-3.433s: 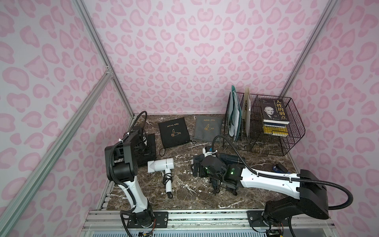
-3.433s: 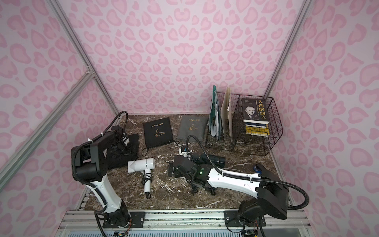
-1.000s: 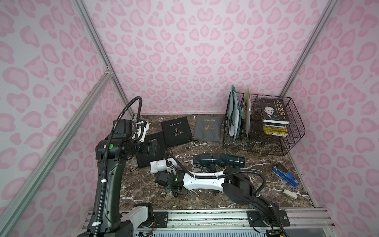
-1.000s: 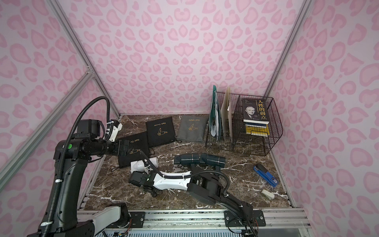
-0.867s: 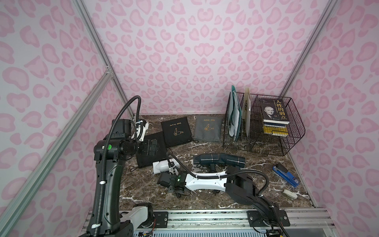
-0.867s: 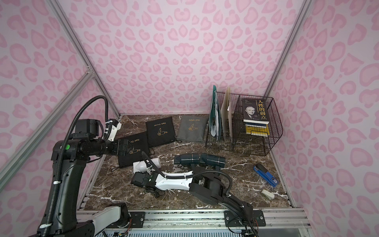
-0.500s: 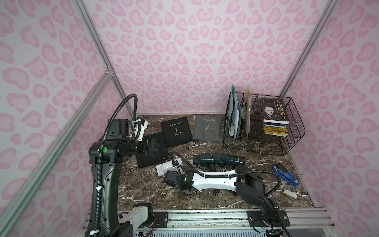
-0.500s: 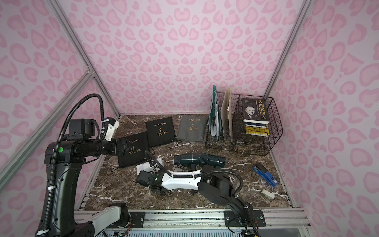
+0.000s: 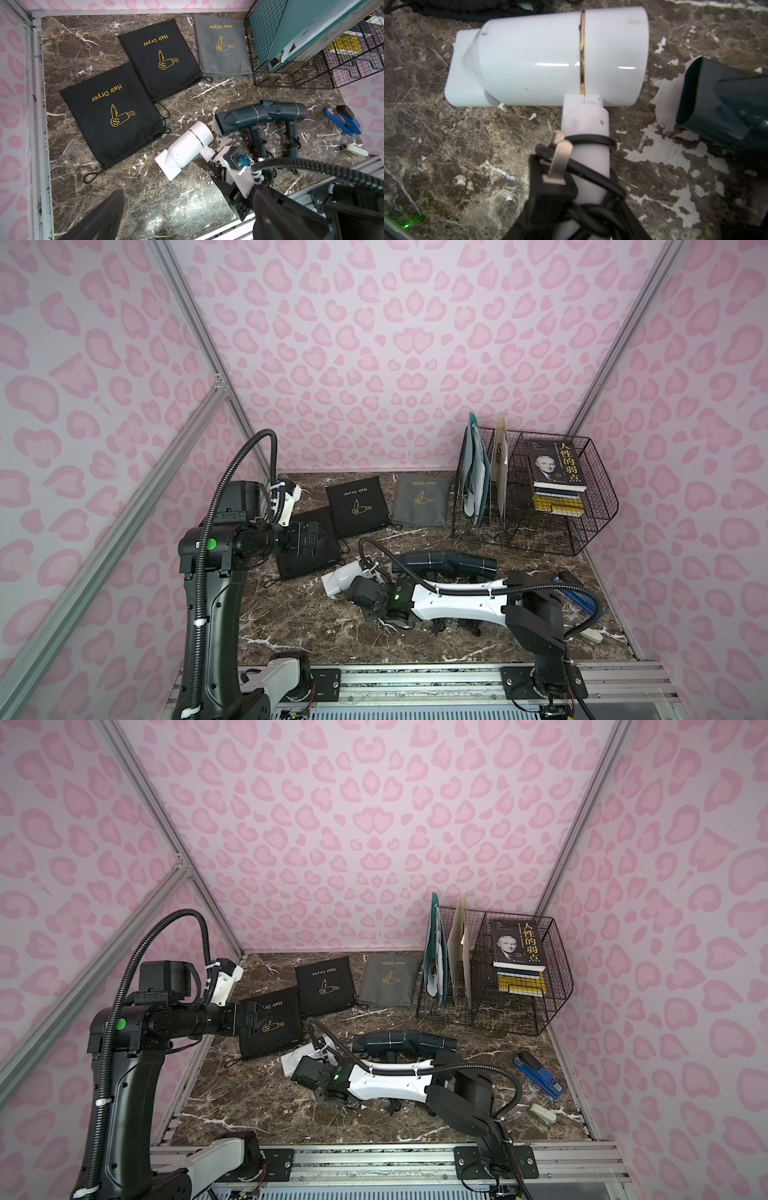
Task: Pack away hair dryers
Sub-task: Pick up the hair dryer from the center of the board.
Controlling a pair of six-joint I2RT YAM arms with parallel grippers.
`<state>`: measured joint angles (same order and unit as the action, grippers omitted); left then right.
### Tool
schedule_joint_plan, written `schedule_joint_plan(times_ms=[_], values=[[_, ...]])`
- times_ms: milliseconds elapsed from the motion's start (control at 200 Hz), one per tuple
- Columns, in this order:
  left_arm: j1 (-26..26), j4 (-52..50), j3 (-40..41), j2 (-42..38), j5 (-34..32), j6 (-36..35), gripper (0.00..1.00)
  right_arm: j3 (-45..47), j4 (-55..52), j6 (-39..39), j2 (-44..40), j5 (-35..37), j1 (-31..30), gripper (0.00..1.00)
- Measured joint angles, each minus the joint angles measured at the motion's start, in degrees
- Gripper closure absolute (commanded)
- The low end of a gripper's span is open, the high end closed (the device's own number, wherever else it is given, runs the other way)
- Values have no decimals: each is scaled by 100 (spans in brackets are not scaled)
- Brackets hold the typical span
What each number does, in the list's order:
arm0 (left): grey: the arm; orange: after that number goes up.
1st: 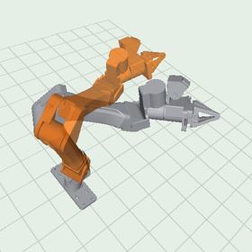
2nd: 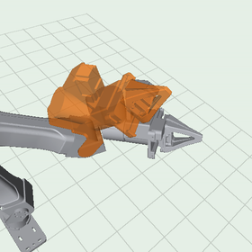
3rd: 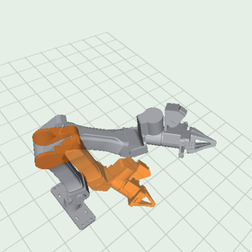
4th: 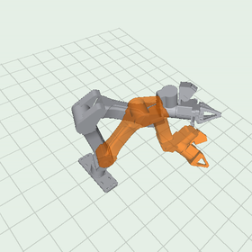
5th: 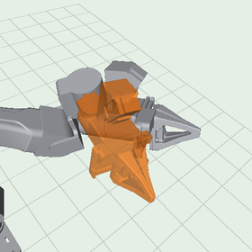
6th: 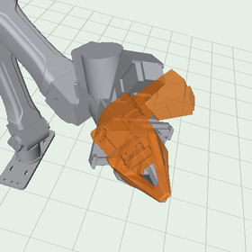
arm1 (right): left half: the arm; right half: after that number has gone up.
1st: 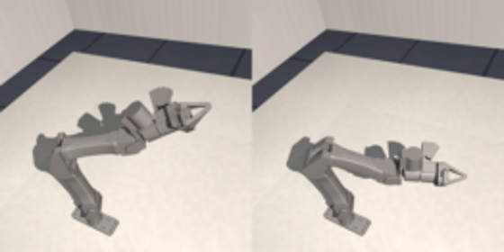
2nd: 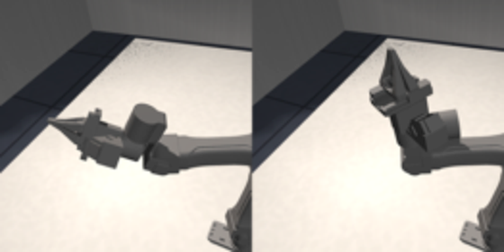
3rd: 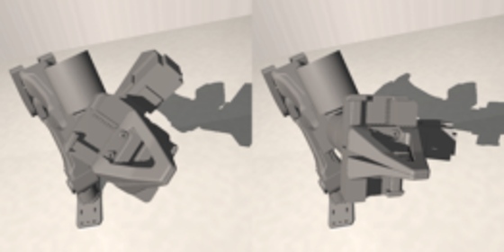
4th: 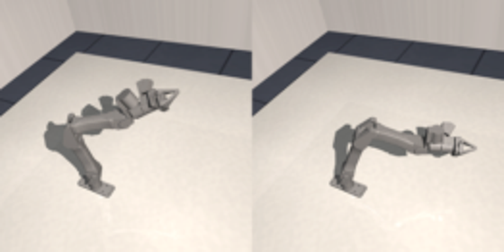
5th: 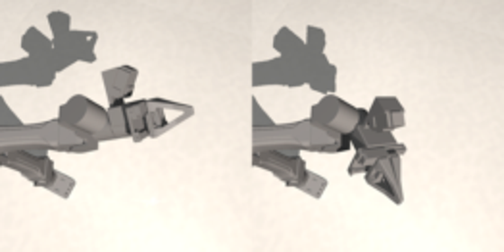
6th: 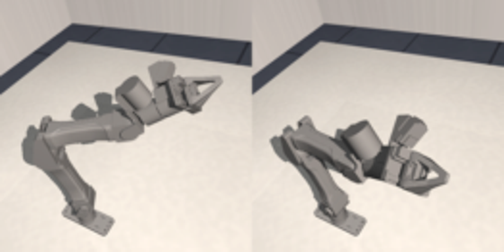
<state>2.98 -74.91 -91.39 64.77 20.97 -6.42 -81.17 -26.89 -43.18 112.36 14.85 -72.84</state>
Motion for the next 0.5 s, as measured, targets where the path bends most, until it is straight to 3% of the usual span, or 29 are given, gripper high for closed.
schedule_joint_plan(times_ms=[310,500], values=[[0,-46,-44,409,448,-247,1,573,422,592,-907,199,-31,100],[0,-422,-726,903,1073,-868,1,931,632,1189,-1690,706,-122,100]])
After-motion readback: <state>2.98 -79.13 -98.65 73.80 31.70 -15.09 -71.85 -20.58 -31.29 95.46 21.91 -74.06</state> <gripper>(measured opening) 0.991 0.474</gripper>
